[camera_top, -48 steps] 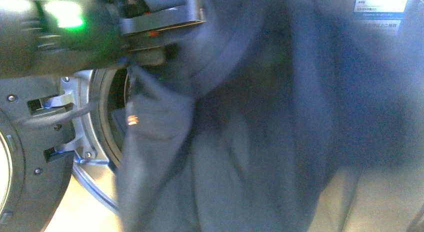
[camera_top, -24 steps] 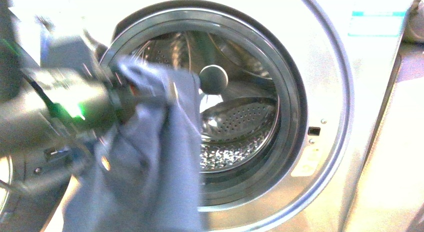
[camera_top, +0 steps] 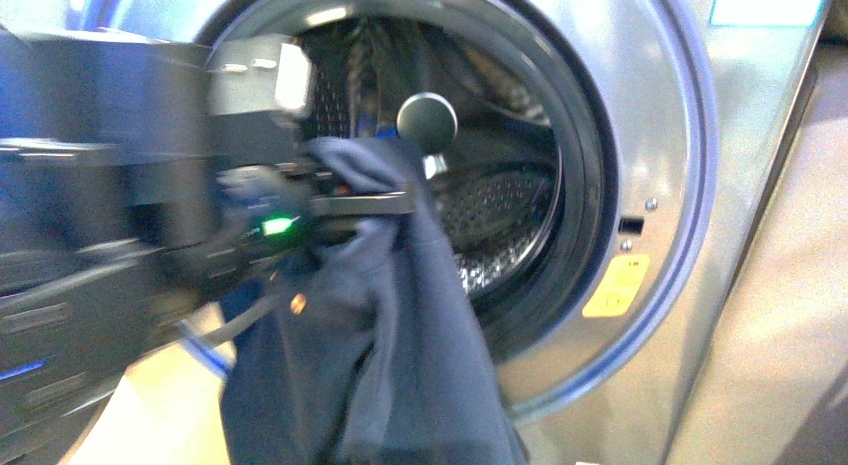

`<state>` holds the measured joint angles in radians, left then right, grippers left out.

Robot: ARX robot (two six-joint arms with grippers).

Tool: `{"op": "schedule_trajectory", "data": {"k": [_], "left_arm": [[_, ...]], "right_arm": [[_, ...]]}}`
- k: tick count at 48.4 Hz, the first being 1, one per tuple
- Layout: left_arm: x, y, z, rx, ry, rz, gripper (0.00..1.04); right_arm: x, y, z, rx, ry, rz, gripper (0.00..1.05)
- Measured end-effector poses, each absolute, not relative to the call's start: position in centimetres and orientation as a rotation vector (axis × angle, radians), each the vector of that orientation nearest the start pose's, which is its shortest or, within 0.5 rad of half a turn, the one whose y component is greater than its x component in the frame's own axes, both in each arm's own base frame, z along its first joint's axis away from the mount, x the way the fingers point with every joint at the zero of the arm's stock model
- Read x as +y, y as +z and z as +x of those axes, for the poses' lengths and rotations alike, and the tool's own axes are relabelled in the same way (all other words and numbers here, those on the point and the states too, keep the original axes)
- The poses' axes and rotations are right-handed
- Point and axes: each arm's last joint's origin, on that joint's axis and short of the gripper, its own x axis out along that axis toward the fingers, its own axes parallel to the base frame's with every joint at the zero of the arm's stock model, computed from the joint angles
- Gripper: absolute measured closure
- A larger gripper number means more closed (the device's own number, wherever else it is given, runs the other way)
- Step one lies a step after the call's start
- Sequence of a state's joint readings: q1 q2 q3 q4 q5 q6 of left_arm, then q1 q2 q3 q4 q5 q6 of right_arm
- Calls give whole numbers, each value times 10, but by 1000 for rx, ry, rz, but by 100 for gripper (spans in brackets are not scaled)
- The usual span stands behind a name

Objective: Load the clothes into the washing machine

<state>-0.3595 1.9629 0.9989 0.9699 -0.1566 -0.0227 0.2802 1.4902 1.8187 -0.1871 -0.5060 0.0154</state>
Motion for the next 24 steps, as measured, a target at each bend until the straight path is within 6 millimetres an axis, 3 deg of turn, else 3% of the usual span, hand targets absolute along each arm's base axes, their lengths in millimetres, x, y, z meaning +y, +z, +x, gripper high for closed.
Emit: {"op": "schedule_trajectory", "data": {"k": [24], "left_arm": [[-152, 165, 483, 79, -146, 46, 99]], "right_arm": [[97, 516, 288, -138, 786, -2, 8]]}}
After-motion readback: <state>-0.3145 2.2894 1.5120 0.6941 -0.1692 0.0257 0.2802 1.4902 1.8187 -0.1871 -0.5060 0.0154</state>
